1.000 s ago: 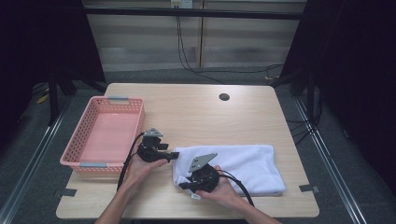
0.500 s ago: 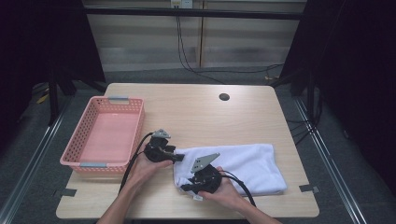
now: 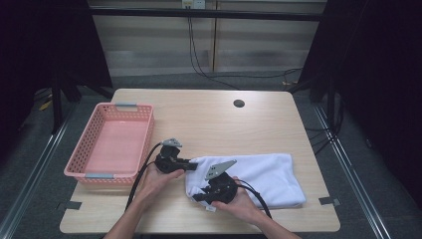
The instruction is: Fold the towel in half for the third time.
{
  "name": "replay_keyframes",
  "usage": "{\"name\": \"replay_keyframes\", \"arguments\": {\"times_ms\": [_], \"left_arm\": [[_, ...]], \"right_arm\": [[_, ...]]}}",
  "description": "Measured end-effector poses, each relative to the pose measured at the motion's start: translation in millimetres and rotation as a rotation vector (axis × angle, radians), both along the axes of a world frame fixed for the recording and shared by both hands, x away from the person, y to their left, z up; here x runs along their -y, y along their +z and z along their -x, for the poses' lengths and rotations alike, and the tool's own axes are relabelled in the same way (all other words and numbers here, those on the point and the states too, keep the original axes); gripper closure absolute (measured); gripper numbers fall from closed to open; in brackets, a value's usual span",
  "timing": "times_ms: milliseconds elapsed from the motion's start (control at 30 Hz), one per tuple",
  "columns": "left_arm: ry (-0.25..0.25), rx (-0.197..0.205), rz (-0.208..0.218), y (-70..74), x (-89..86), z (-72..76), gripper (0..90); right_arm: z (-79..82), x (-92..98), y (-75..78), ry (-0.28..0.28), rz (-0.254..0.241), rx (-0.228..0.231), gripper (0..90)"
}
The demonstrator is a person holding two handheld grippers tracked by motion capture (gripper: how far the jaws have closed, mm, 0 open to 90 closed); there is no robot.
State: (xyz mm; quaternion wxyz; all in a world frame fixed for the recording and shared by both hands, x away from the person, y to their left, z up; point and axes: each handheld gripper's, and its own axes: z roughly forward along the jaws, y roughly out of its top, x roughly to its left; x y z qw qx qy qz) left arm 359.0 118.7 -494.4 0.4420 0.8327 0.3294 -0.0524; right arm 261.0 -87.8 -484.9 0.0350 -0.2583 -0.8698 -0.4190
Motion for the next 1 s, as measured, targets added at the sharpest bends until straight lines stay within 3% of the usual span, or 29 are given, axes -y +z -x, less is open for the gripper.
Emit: {"name": "replay_keyframes", "arguments": {"times_ms": [267, 500, 633, 767, 867, 1000], "left_arm": [[0.032, -0.003, 0.092, 22.1, -5.3, -2.8, 75.9], [0.04, 0.013, 0.097, 36.7, -10.0, -4.1, 75.8], [0.057, 0.035, 0.135, 47.8, -14.6, -4.0, 75.7], [0.065, 0.056, 0.134, 59.1, -19.8, -5.8, 75.7], [0.071, 0.066, 0.135, 67.1, -24.9, -8.5, 75.8], [0.083, 0.077, 0.128, 82.1, -30.3, -12.8, 75.9]], "right_arm": [[-3.5, 8.2, 25.9, -0.022, -0.084, 0.011, 80.0], [-4.2, 8.3, 41.6, -0.03, -0.125, 0.02, 80.0], [-6.5, 8.0, 52.3, -0.03, -0.157, 0.035, 80.0], [-9.6, 3.7, 63.7, -0.032, -0.172, 0.046, 80.0], [-12.0, -4.2, 71.3, -0.027, -0.155, 0.067, 80.0], [-17.9, -13.1, 80.3, -0.024, -0.178, 0.062, 80.2]]}}
